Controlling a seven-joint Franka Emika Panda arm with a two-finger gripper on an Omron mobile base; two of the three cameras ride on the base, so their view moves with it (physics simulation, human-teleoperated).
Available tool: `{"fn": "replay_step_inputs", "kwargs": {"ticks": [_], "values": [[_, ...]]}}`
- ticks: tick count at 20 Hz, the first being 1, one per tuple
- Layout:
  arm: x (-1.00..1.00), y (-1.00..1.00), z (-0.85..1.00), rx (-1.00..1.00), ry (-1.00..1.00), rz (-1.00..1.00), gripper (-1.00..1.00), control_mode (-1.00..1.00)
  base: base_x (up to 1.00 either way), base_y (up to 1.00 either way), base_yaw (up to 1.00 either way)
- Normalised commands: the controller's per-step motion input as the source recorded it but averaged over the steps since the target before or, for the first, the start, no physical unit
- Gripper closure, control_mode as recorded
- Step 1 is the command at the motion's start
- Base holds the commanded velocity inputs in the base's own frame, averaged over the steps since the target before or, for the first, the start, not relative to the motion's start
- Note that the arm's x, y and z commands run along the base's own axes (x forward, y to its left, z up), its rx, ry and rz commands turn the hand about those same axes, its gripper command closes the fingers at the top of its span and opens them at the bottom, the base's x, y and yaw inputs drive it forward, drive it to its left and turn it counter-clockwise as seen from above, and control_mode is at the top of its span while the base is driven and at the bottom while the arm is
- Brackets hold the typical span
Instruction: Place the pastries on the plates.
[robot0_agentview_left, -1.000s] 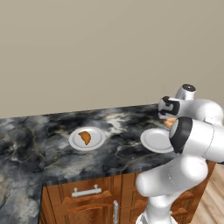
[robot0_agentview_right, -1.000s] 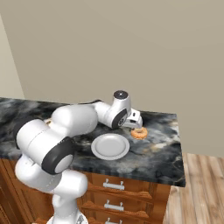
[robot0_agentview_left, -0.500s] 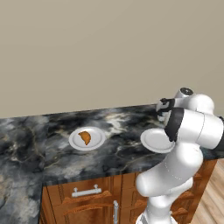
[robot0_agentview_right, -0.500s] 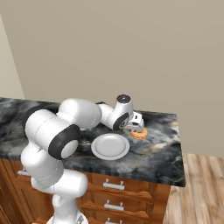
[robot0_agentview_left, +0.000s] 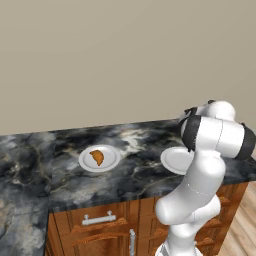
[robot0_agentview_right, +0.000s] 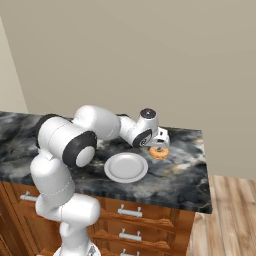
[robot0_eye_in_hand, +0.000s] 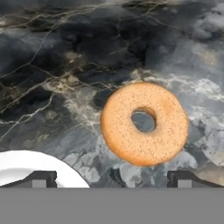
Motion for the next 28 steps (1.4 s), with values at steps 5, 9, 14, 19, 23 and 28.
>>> {"fn": "replay_step_inputs", "kwargs": {"ticks": [5, 9, 14, 19, 23, 28], "values": [[0.18, 0.00, -0.11, 0.00, 0.00, 0.03, -1.00, -1.00, 0.00, 0.00, 0.00], [0.18, 0.00, -0.29, 0.00, 0.00, 0.03, -1.00, -1.00, 0.00, 0.00, 0.00], [0.20, 0.00, -0.32, 0.00, 0.00, 0.02, -1.00, -1.00, 0.00, 0.00, 0.00], [0.19, 0.00, -0.29, 0.00, 0.00, 0.02, -1.00, -1.00, 0.00, 0.00, 0.00], [0.18, 0.00, -0.28, 0.00, 0.00, 0.02, -1.00, -1.00, 0.00, 0.00, 0.00], [0.13, 0.00, -0.32, 0.00, 0.00, 0.02, -1.00, -1.00, 0.00, 0.00, 0.00]]}}
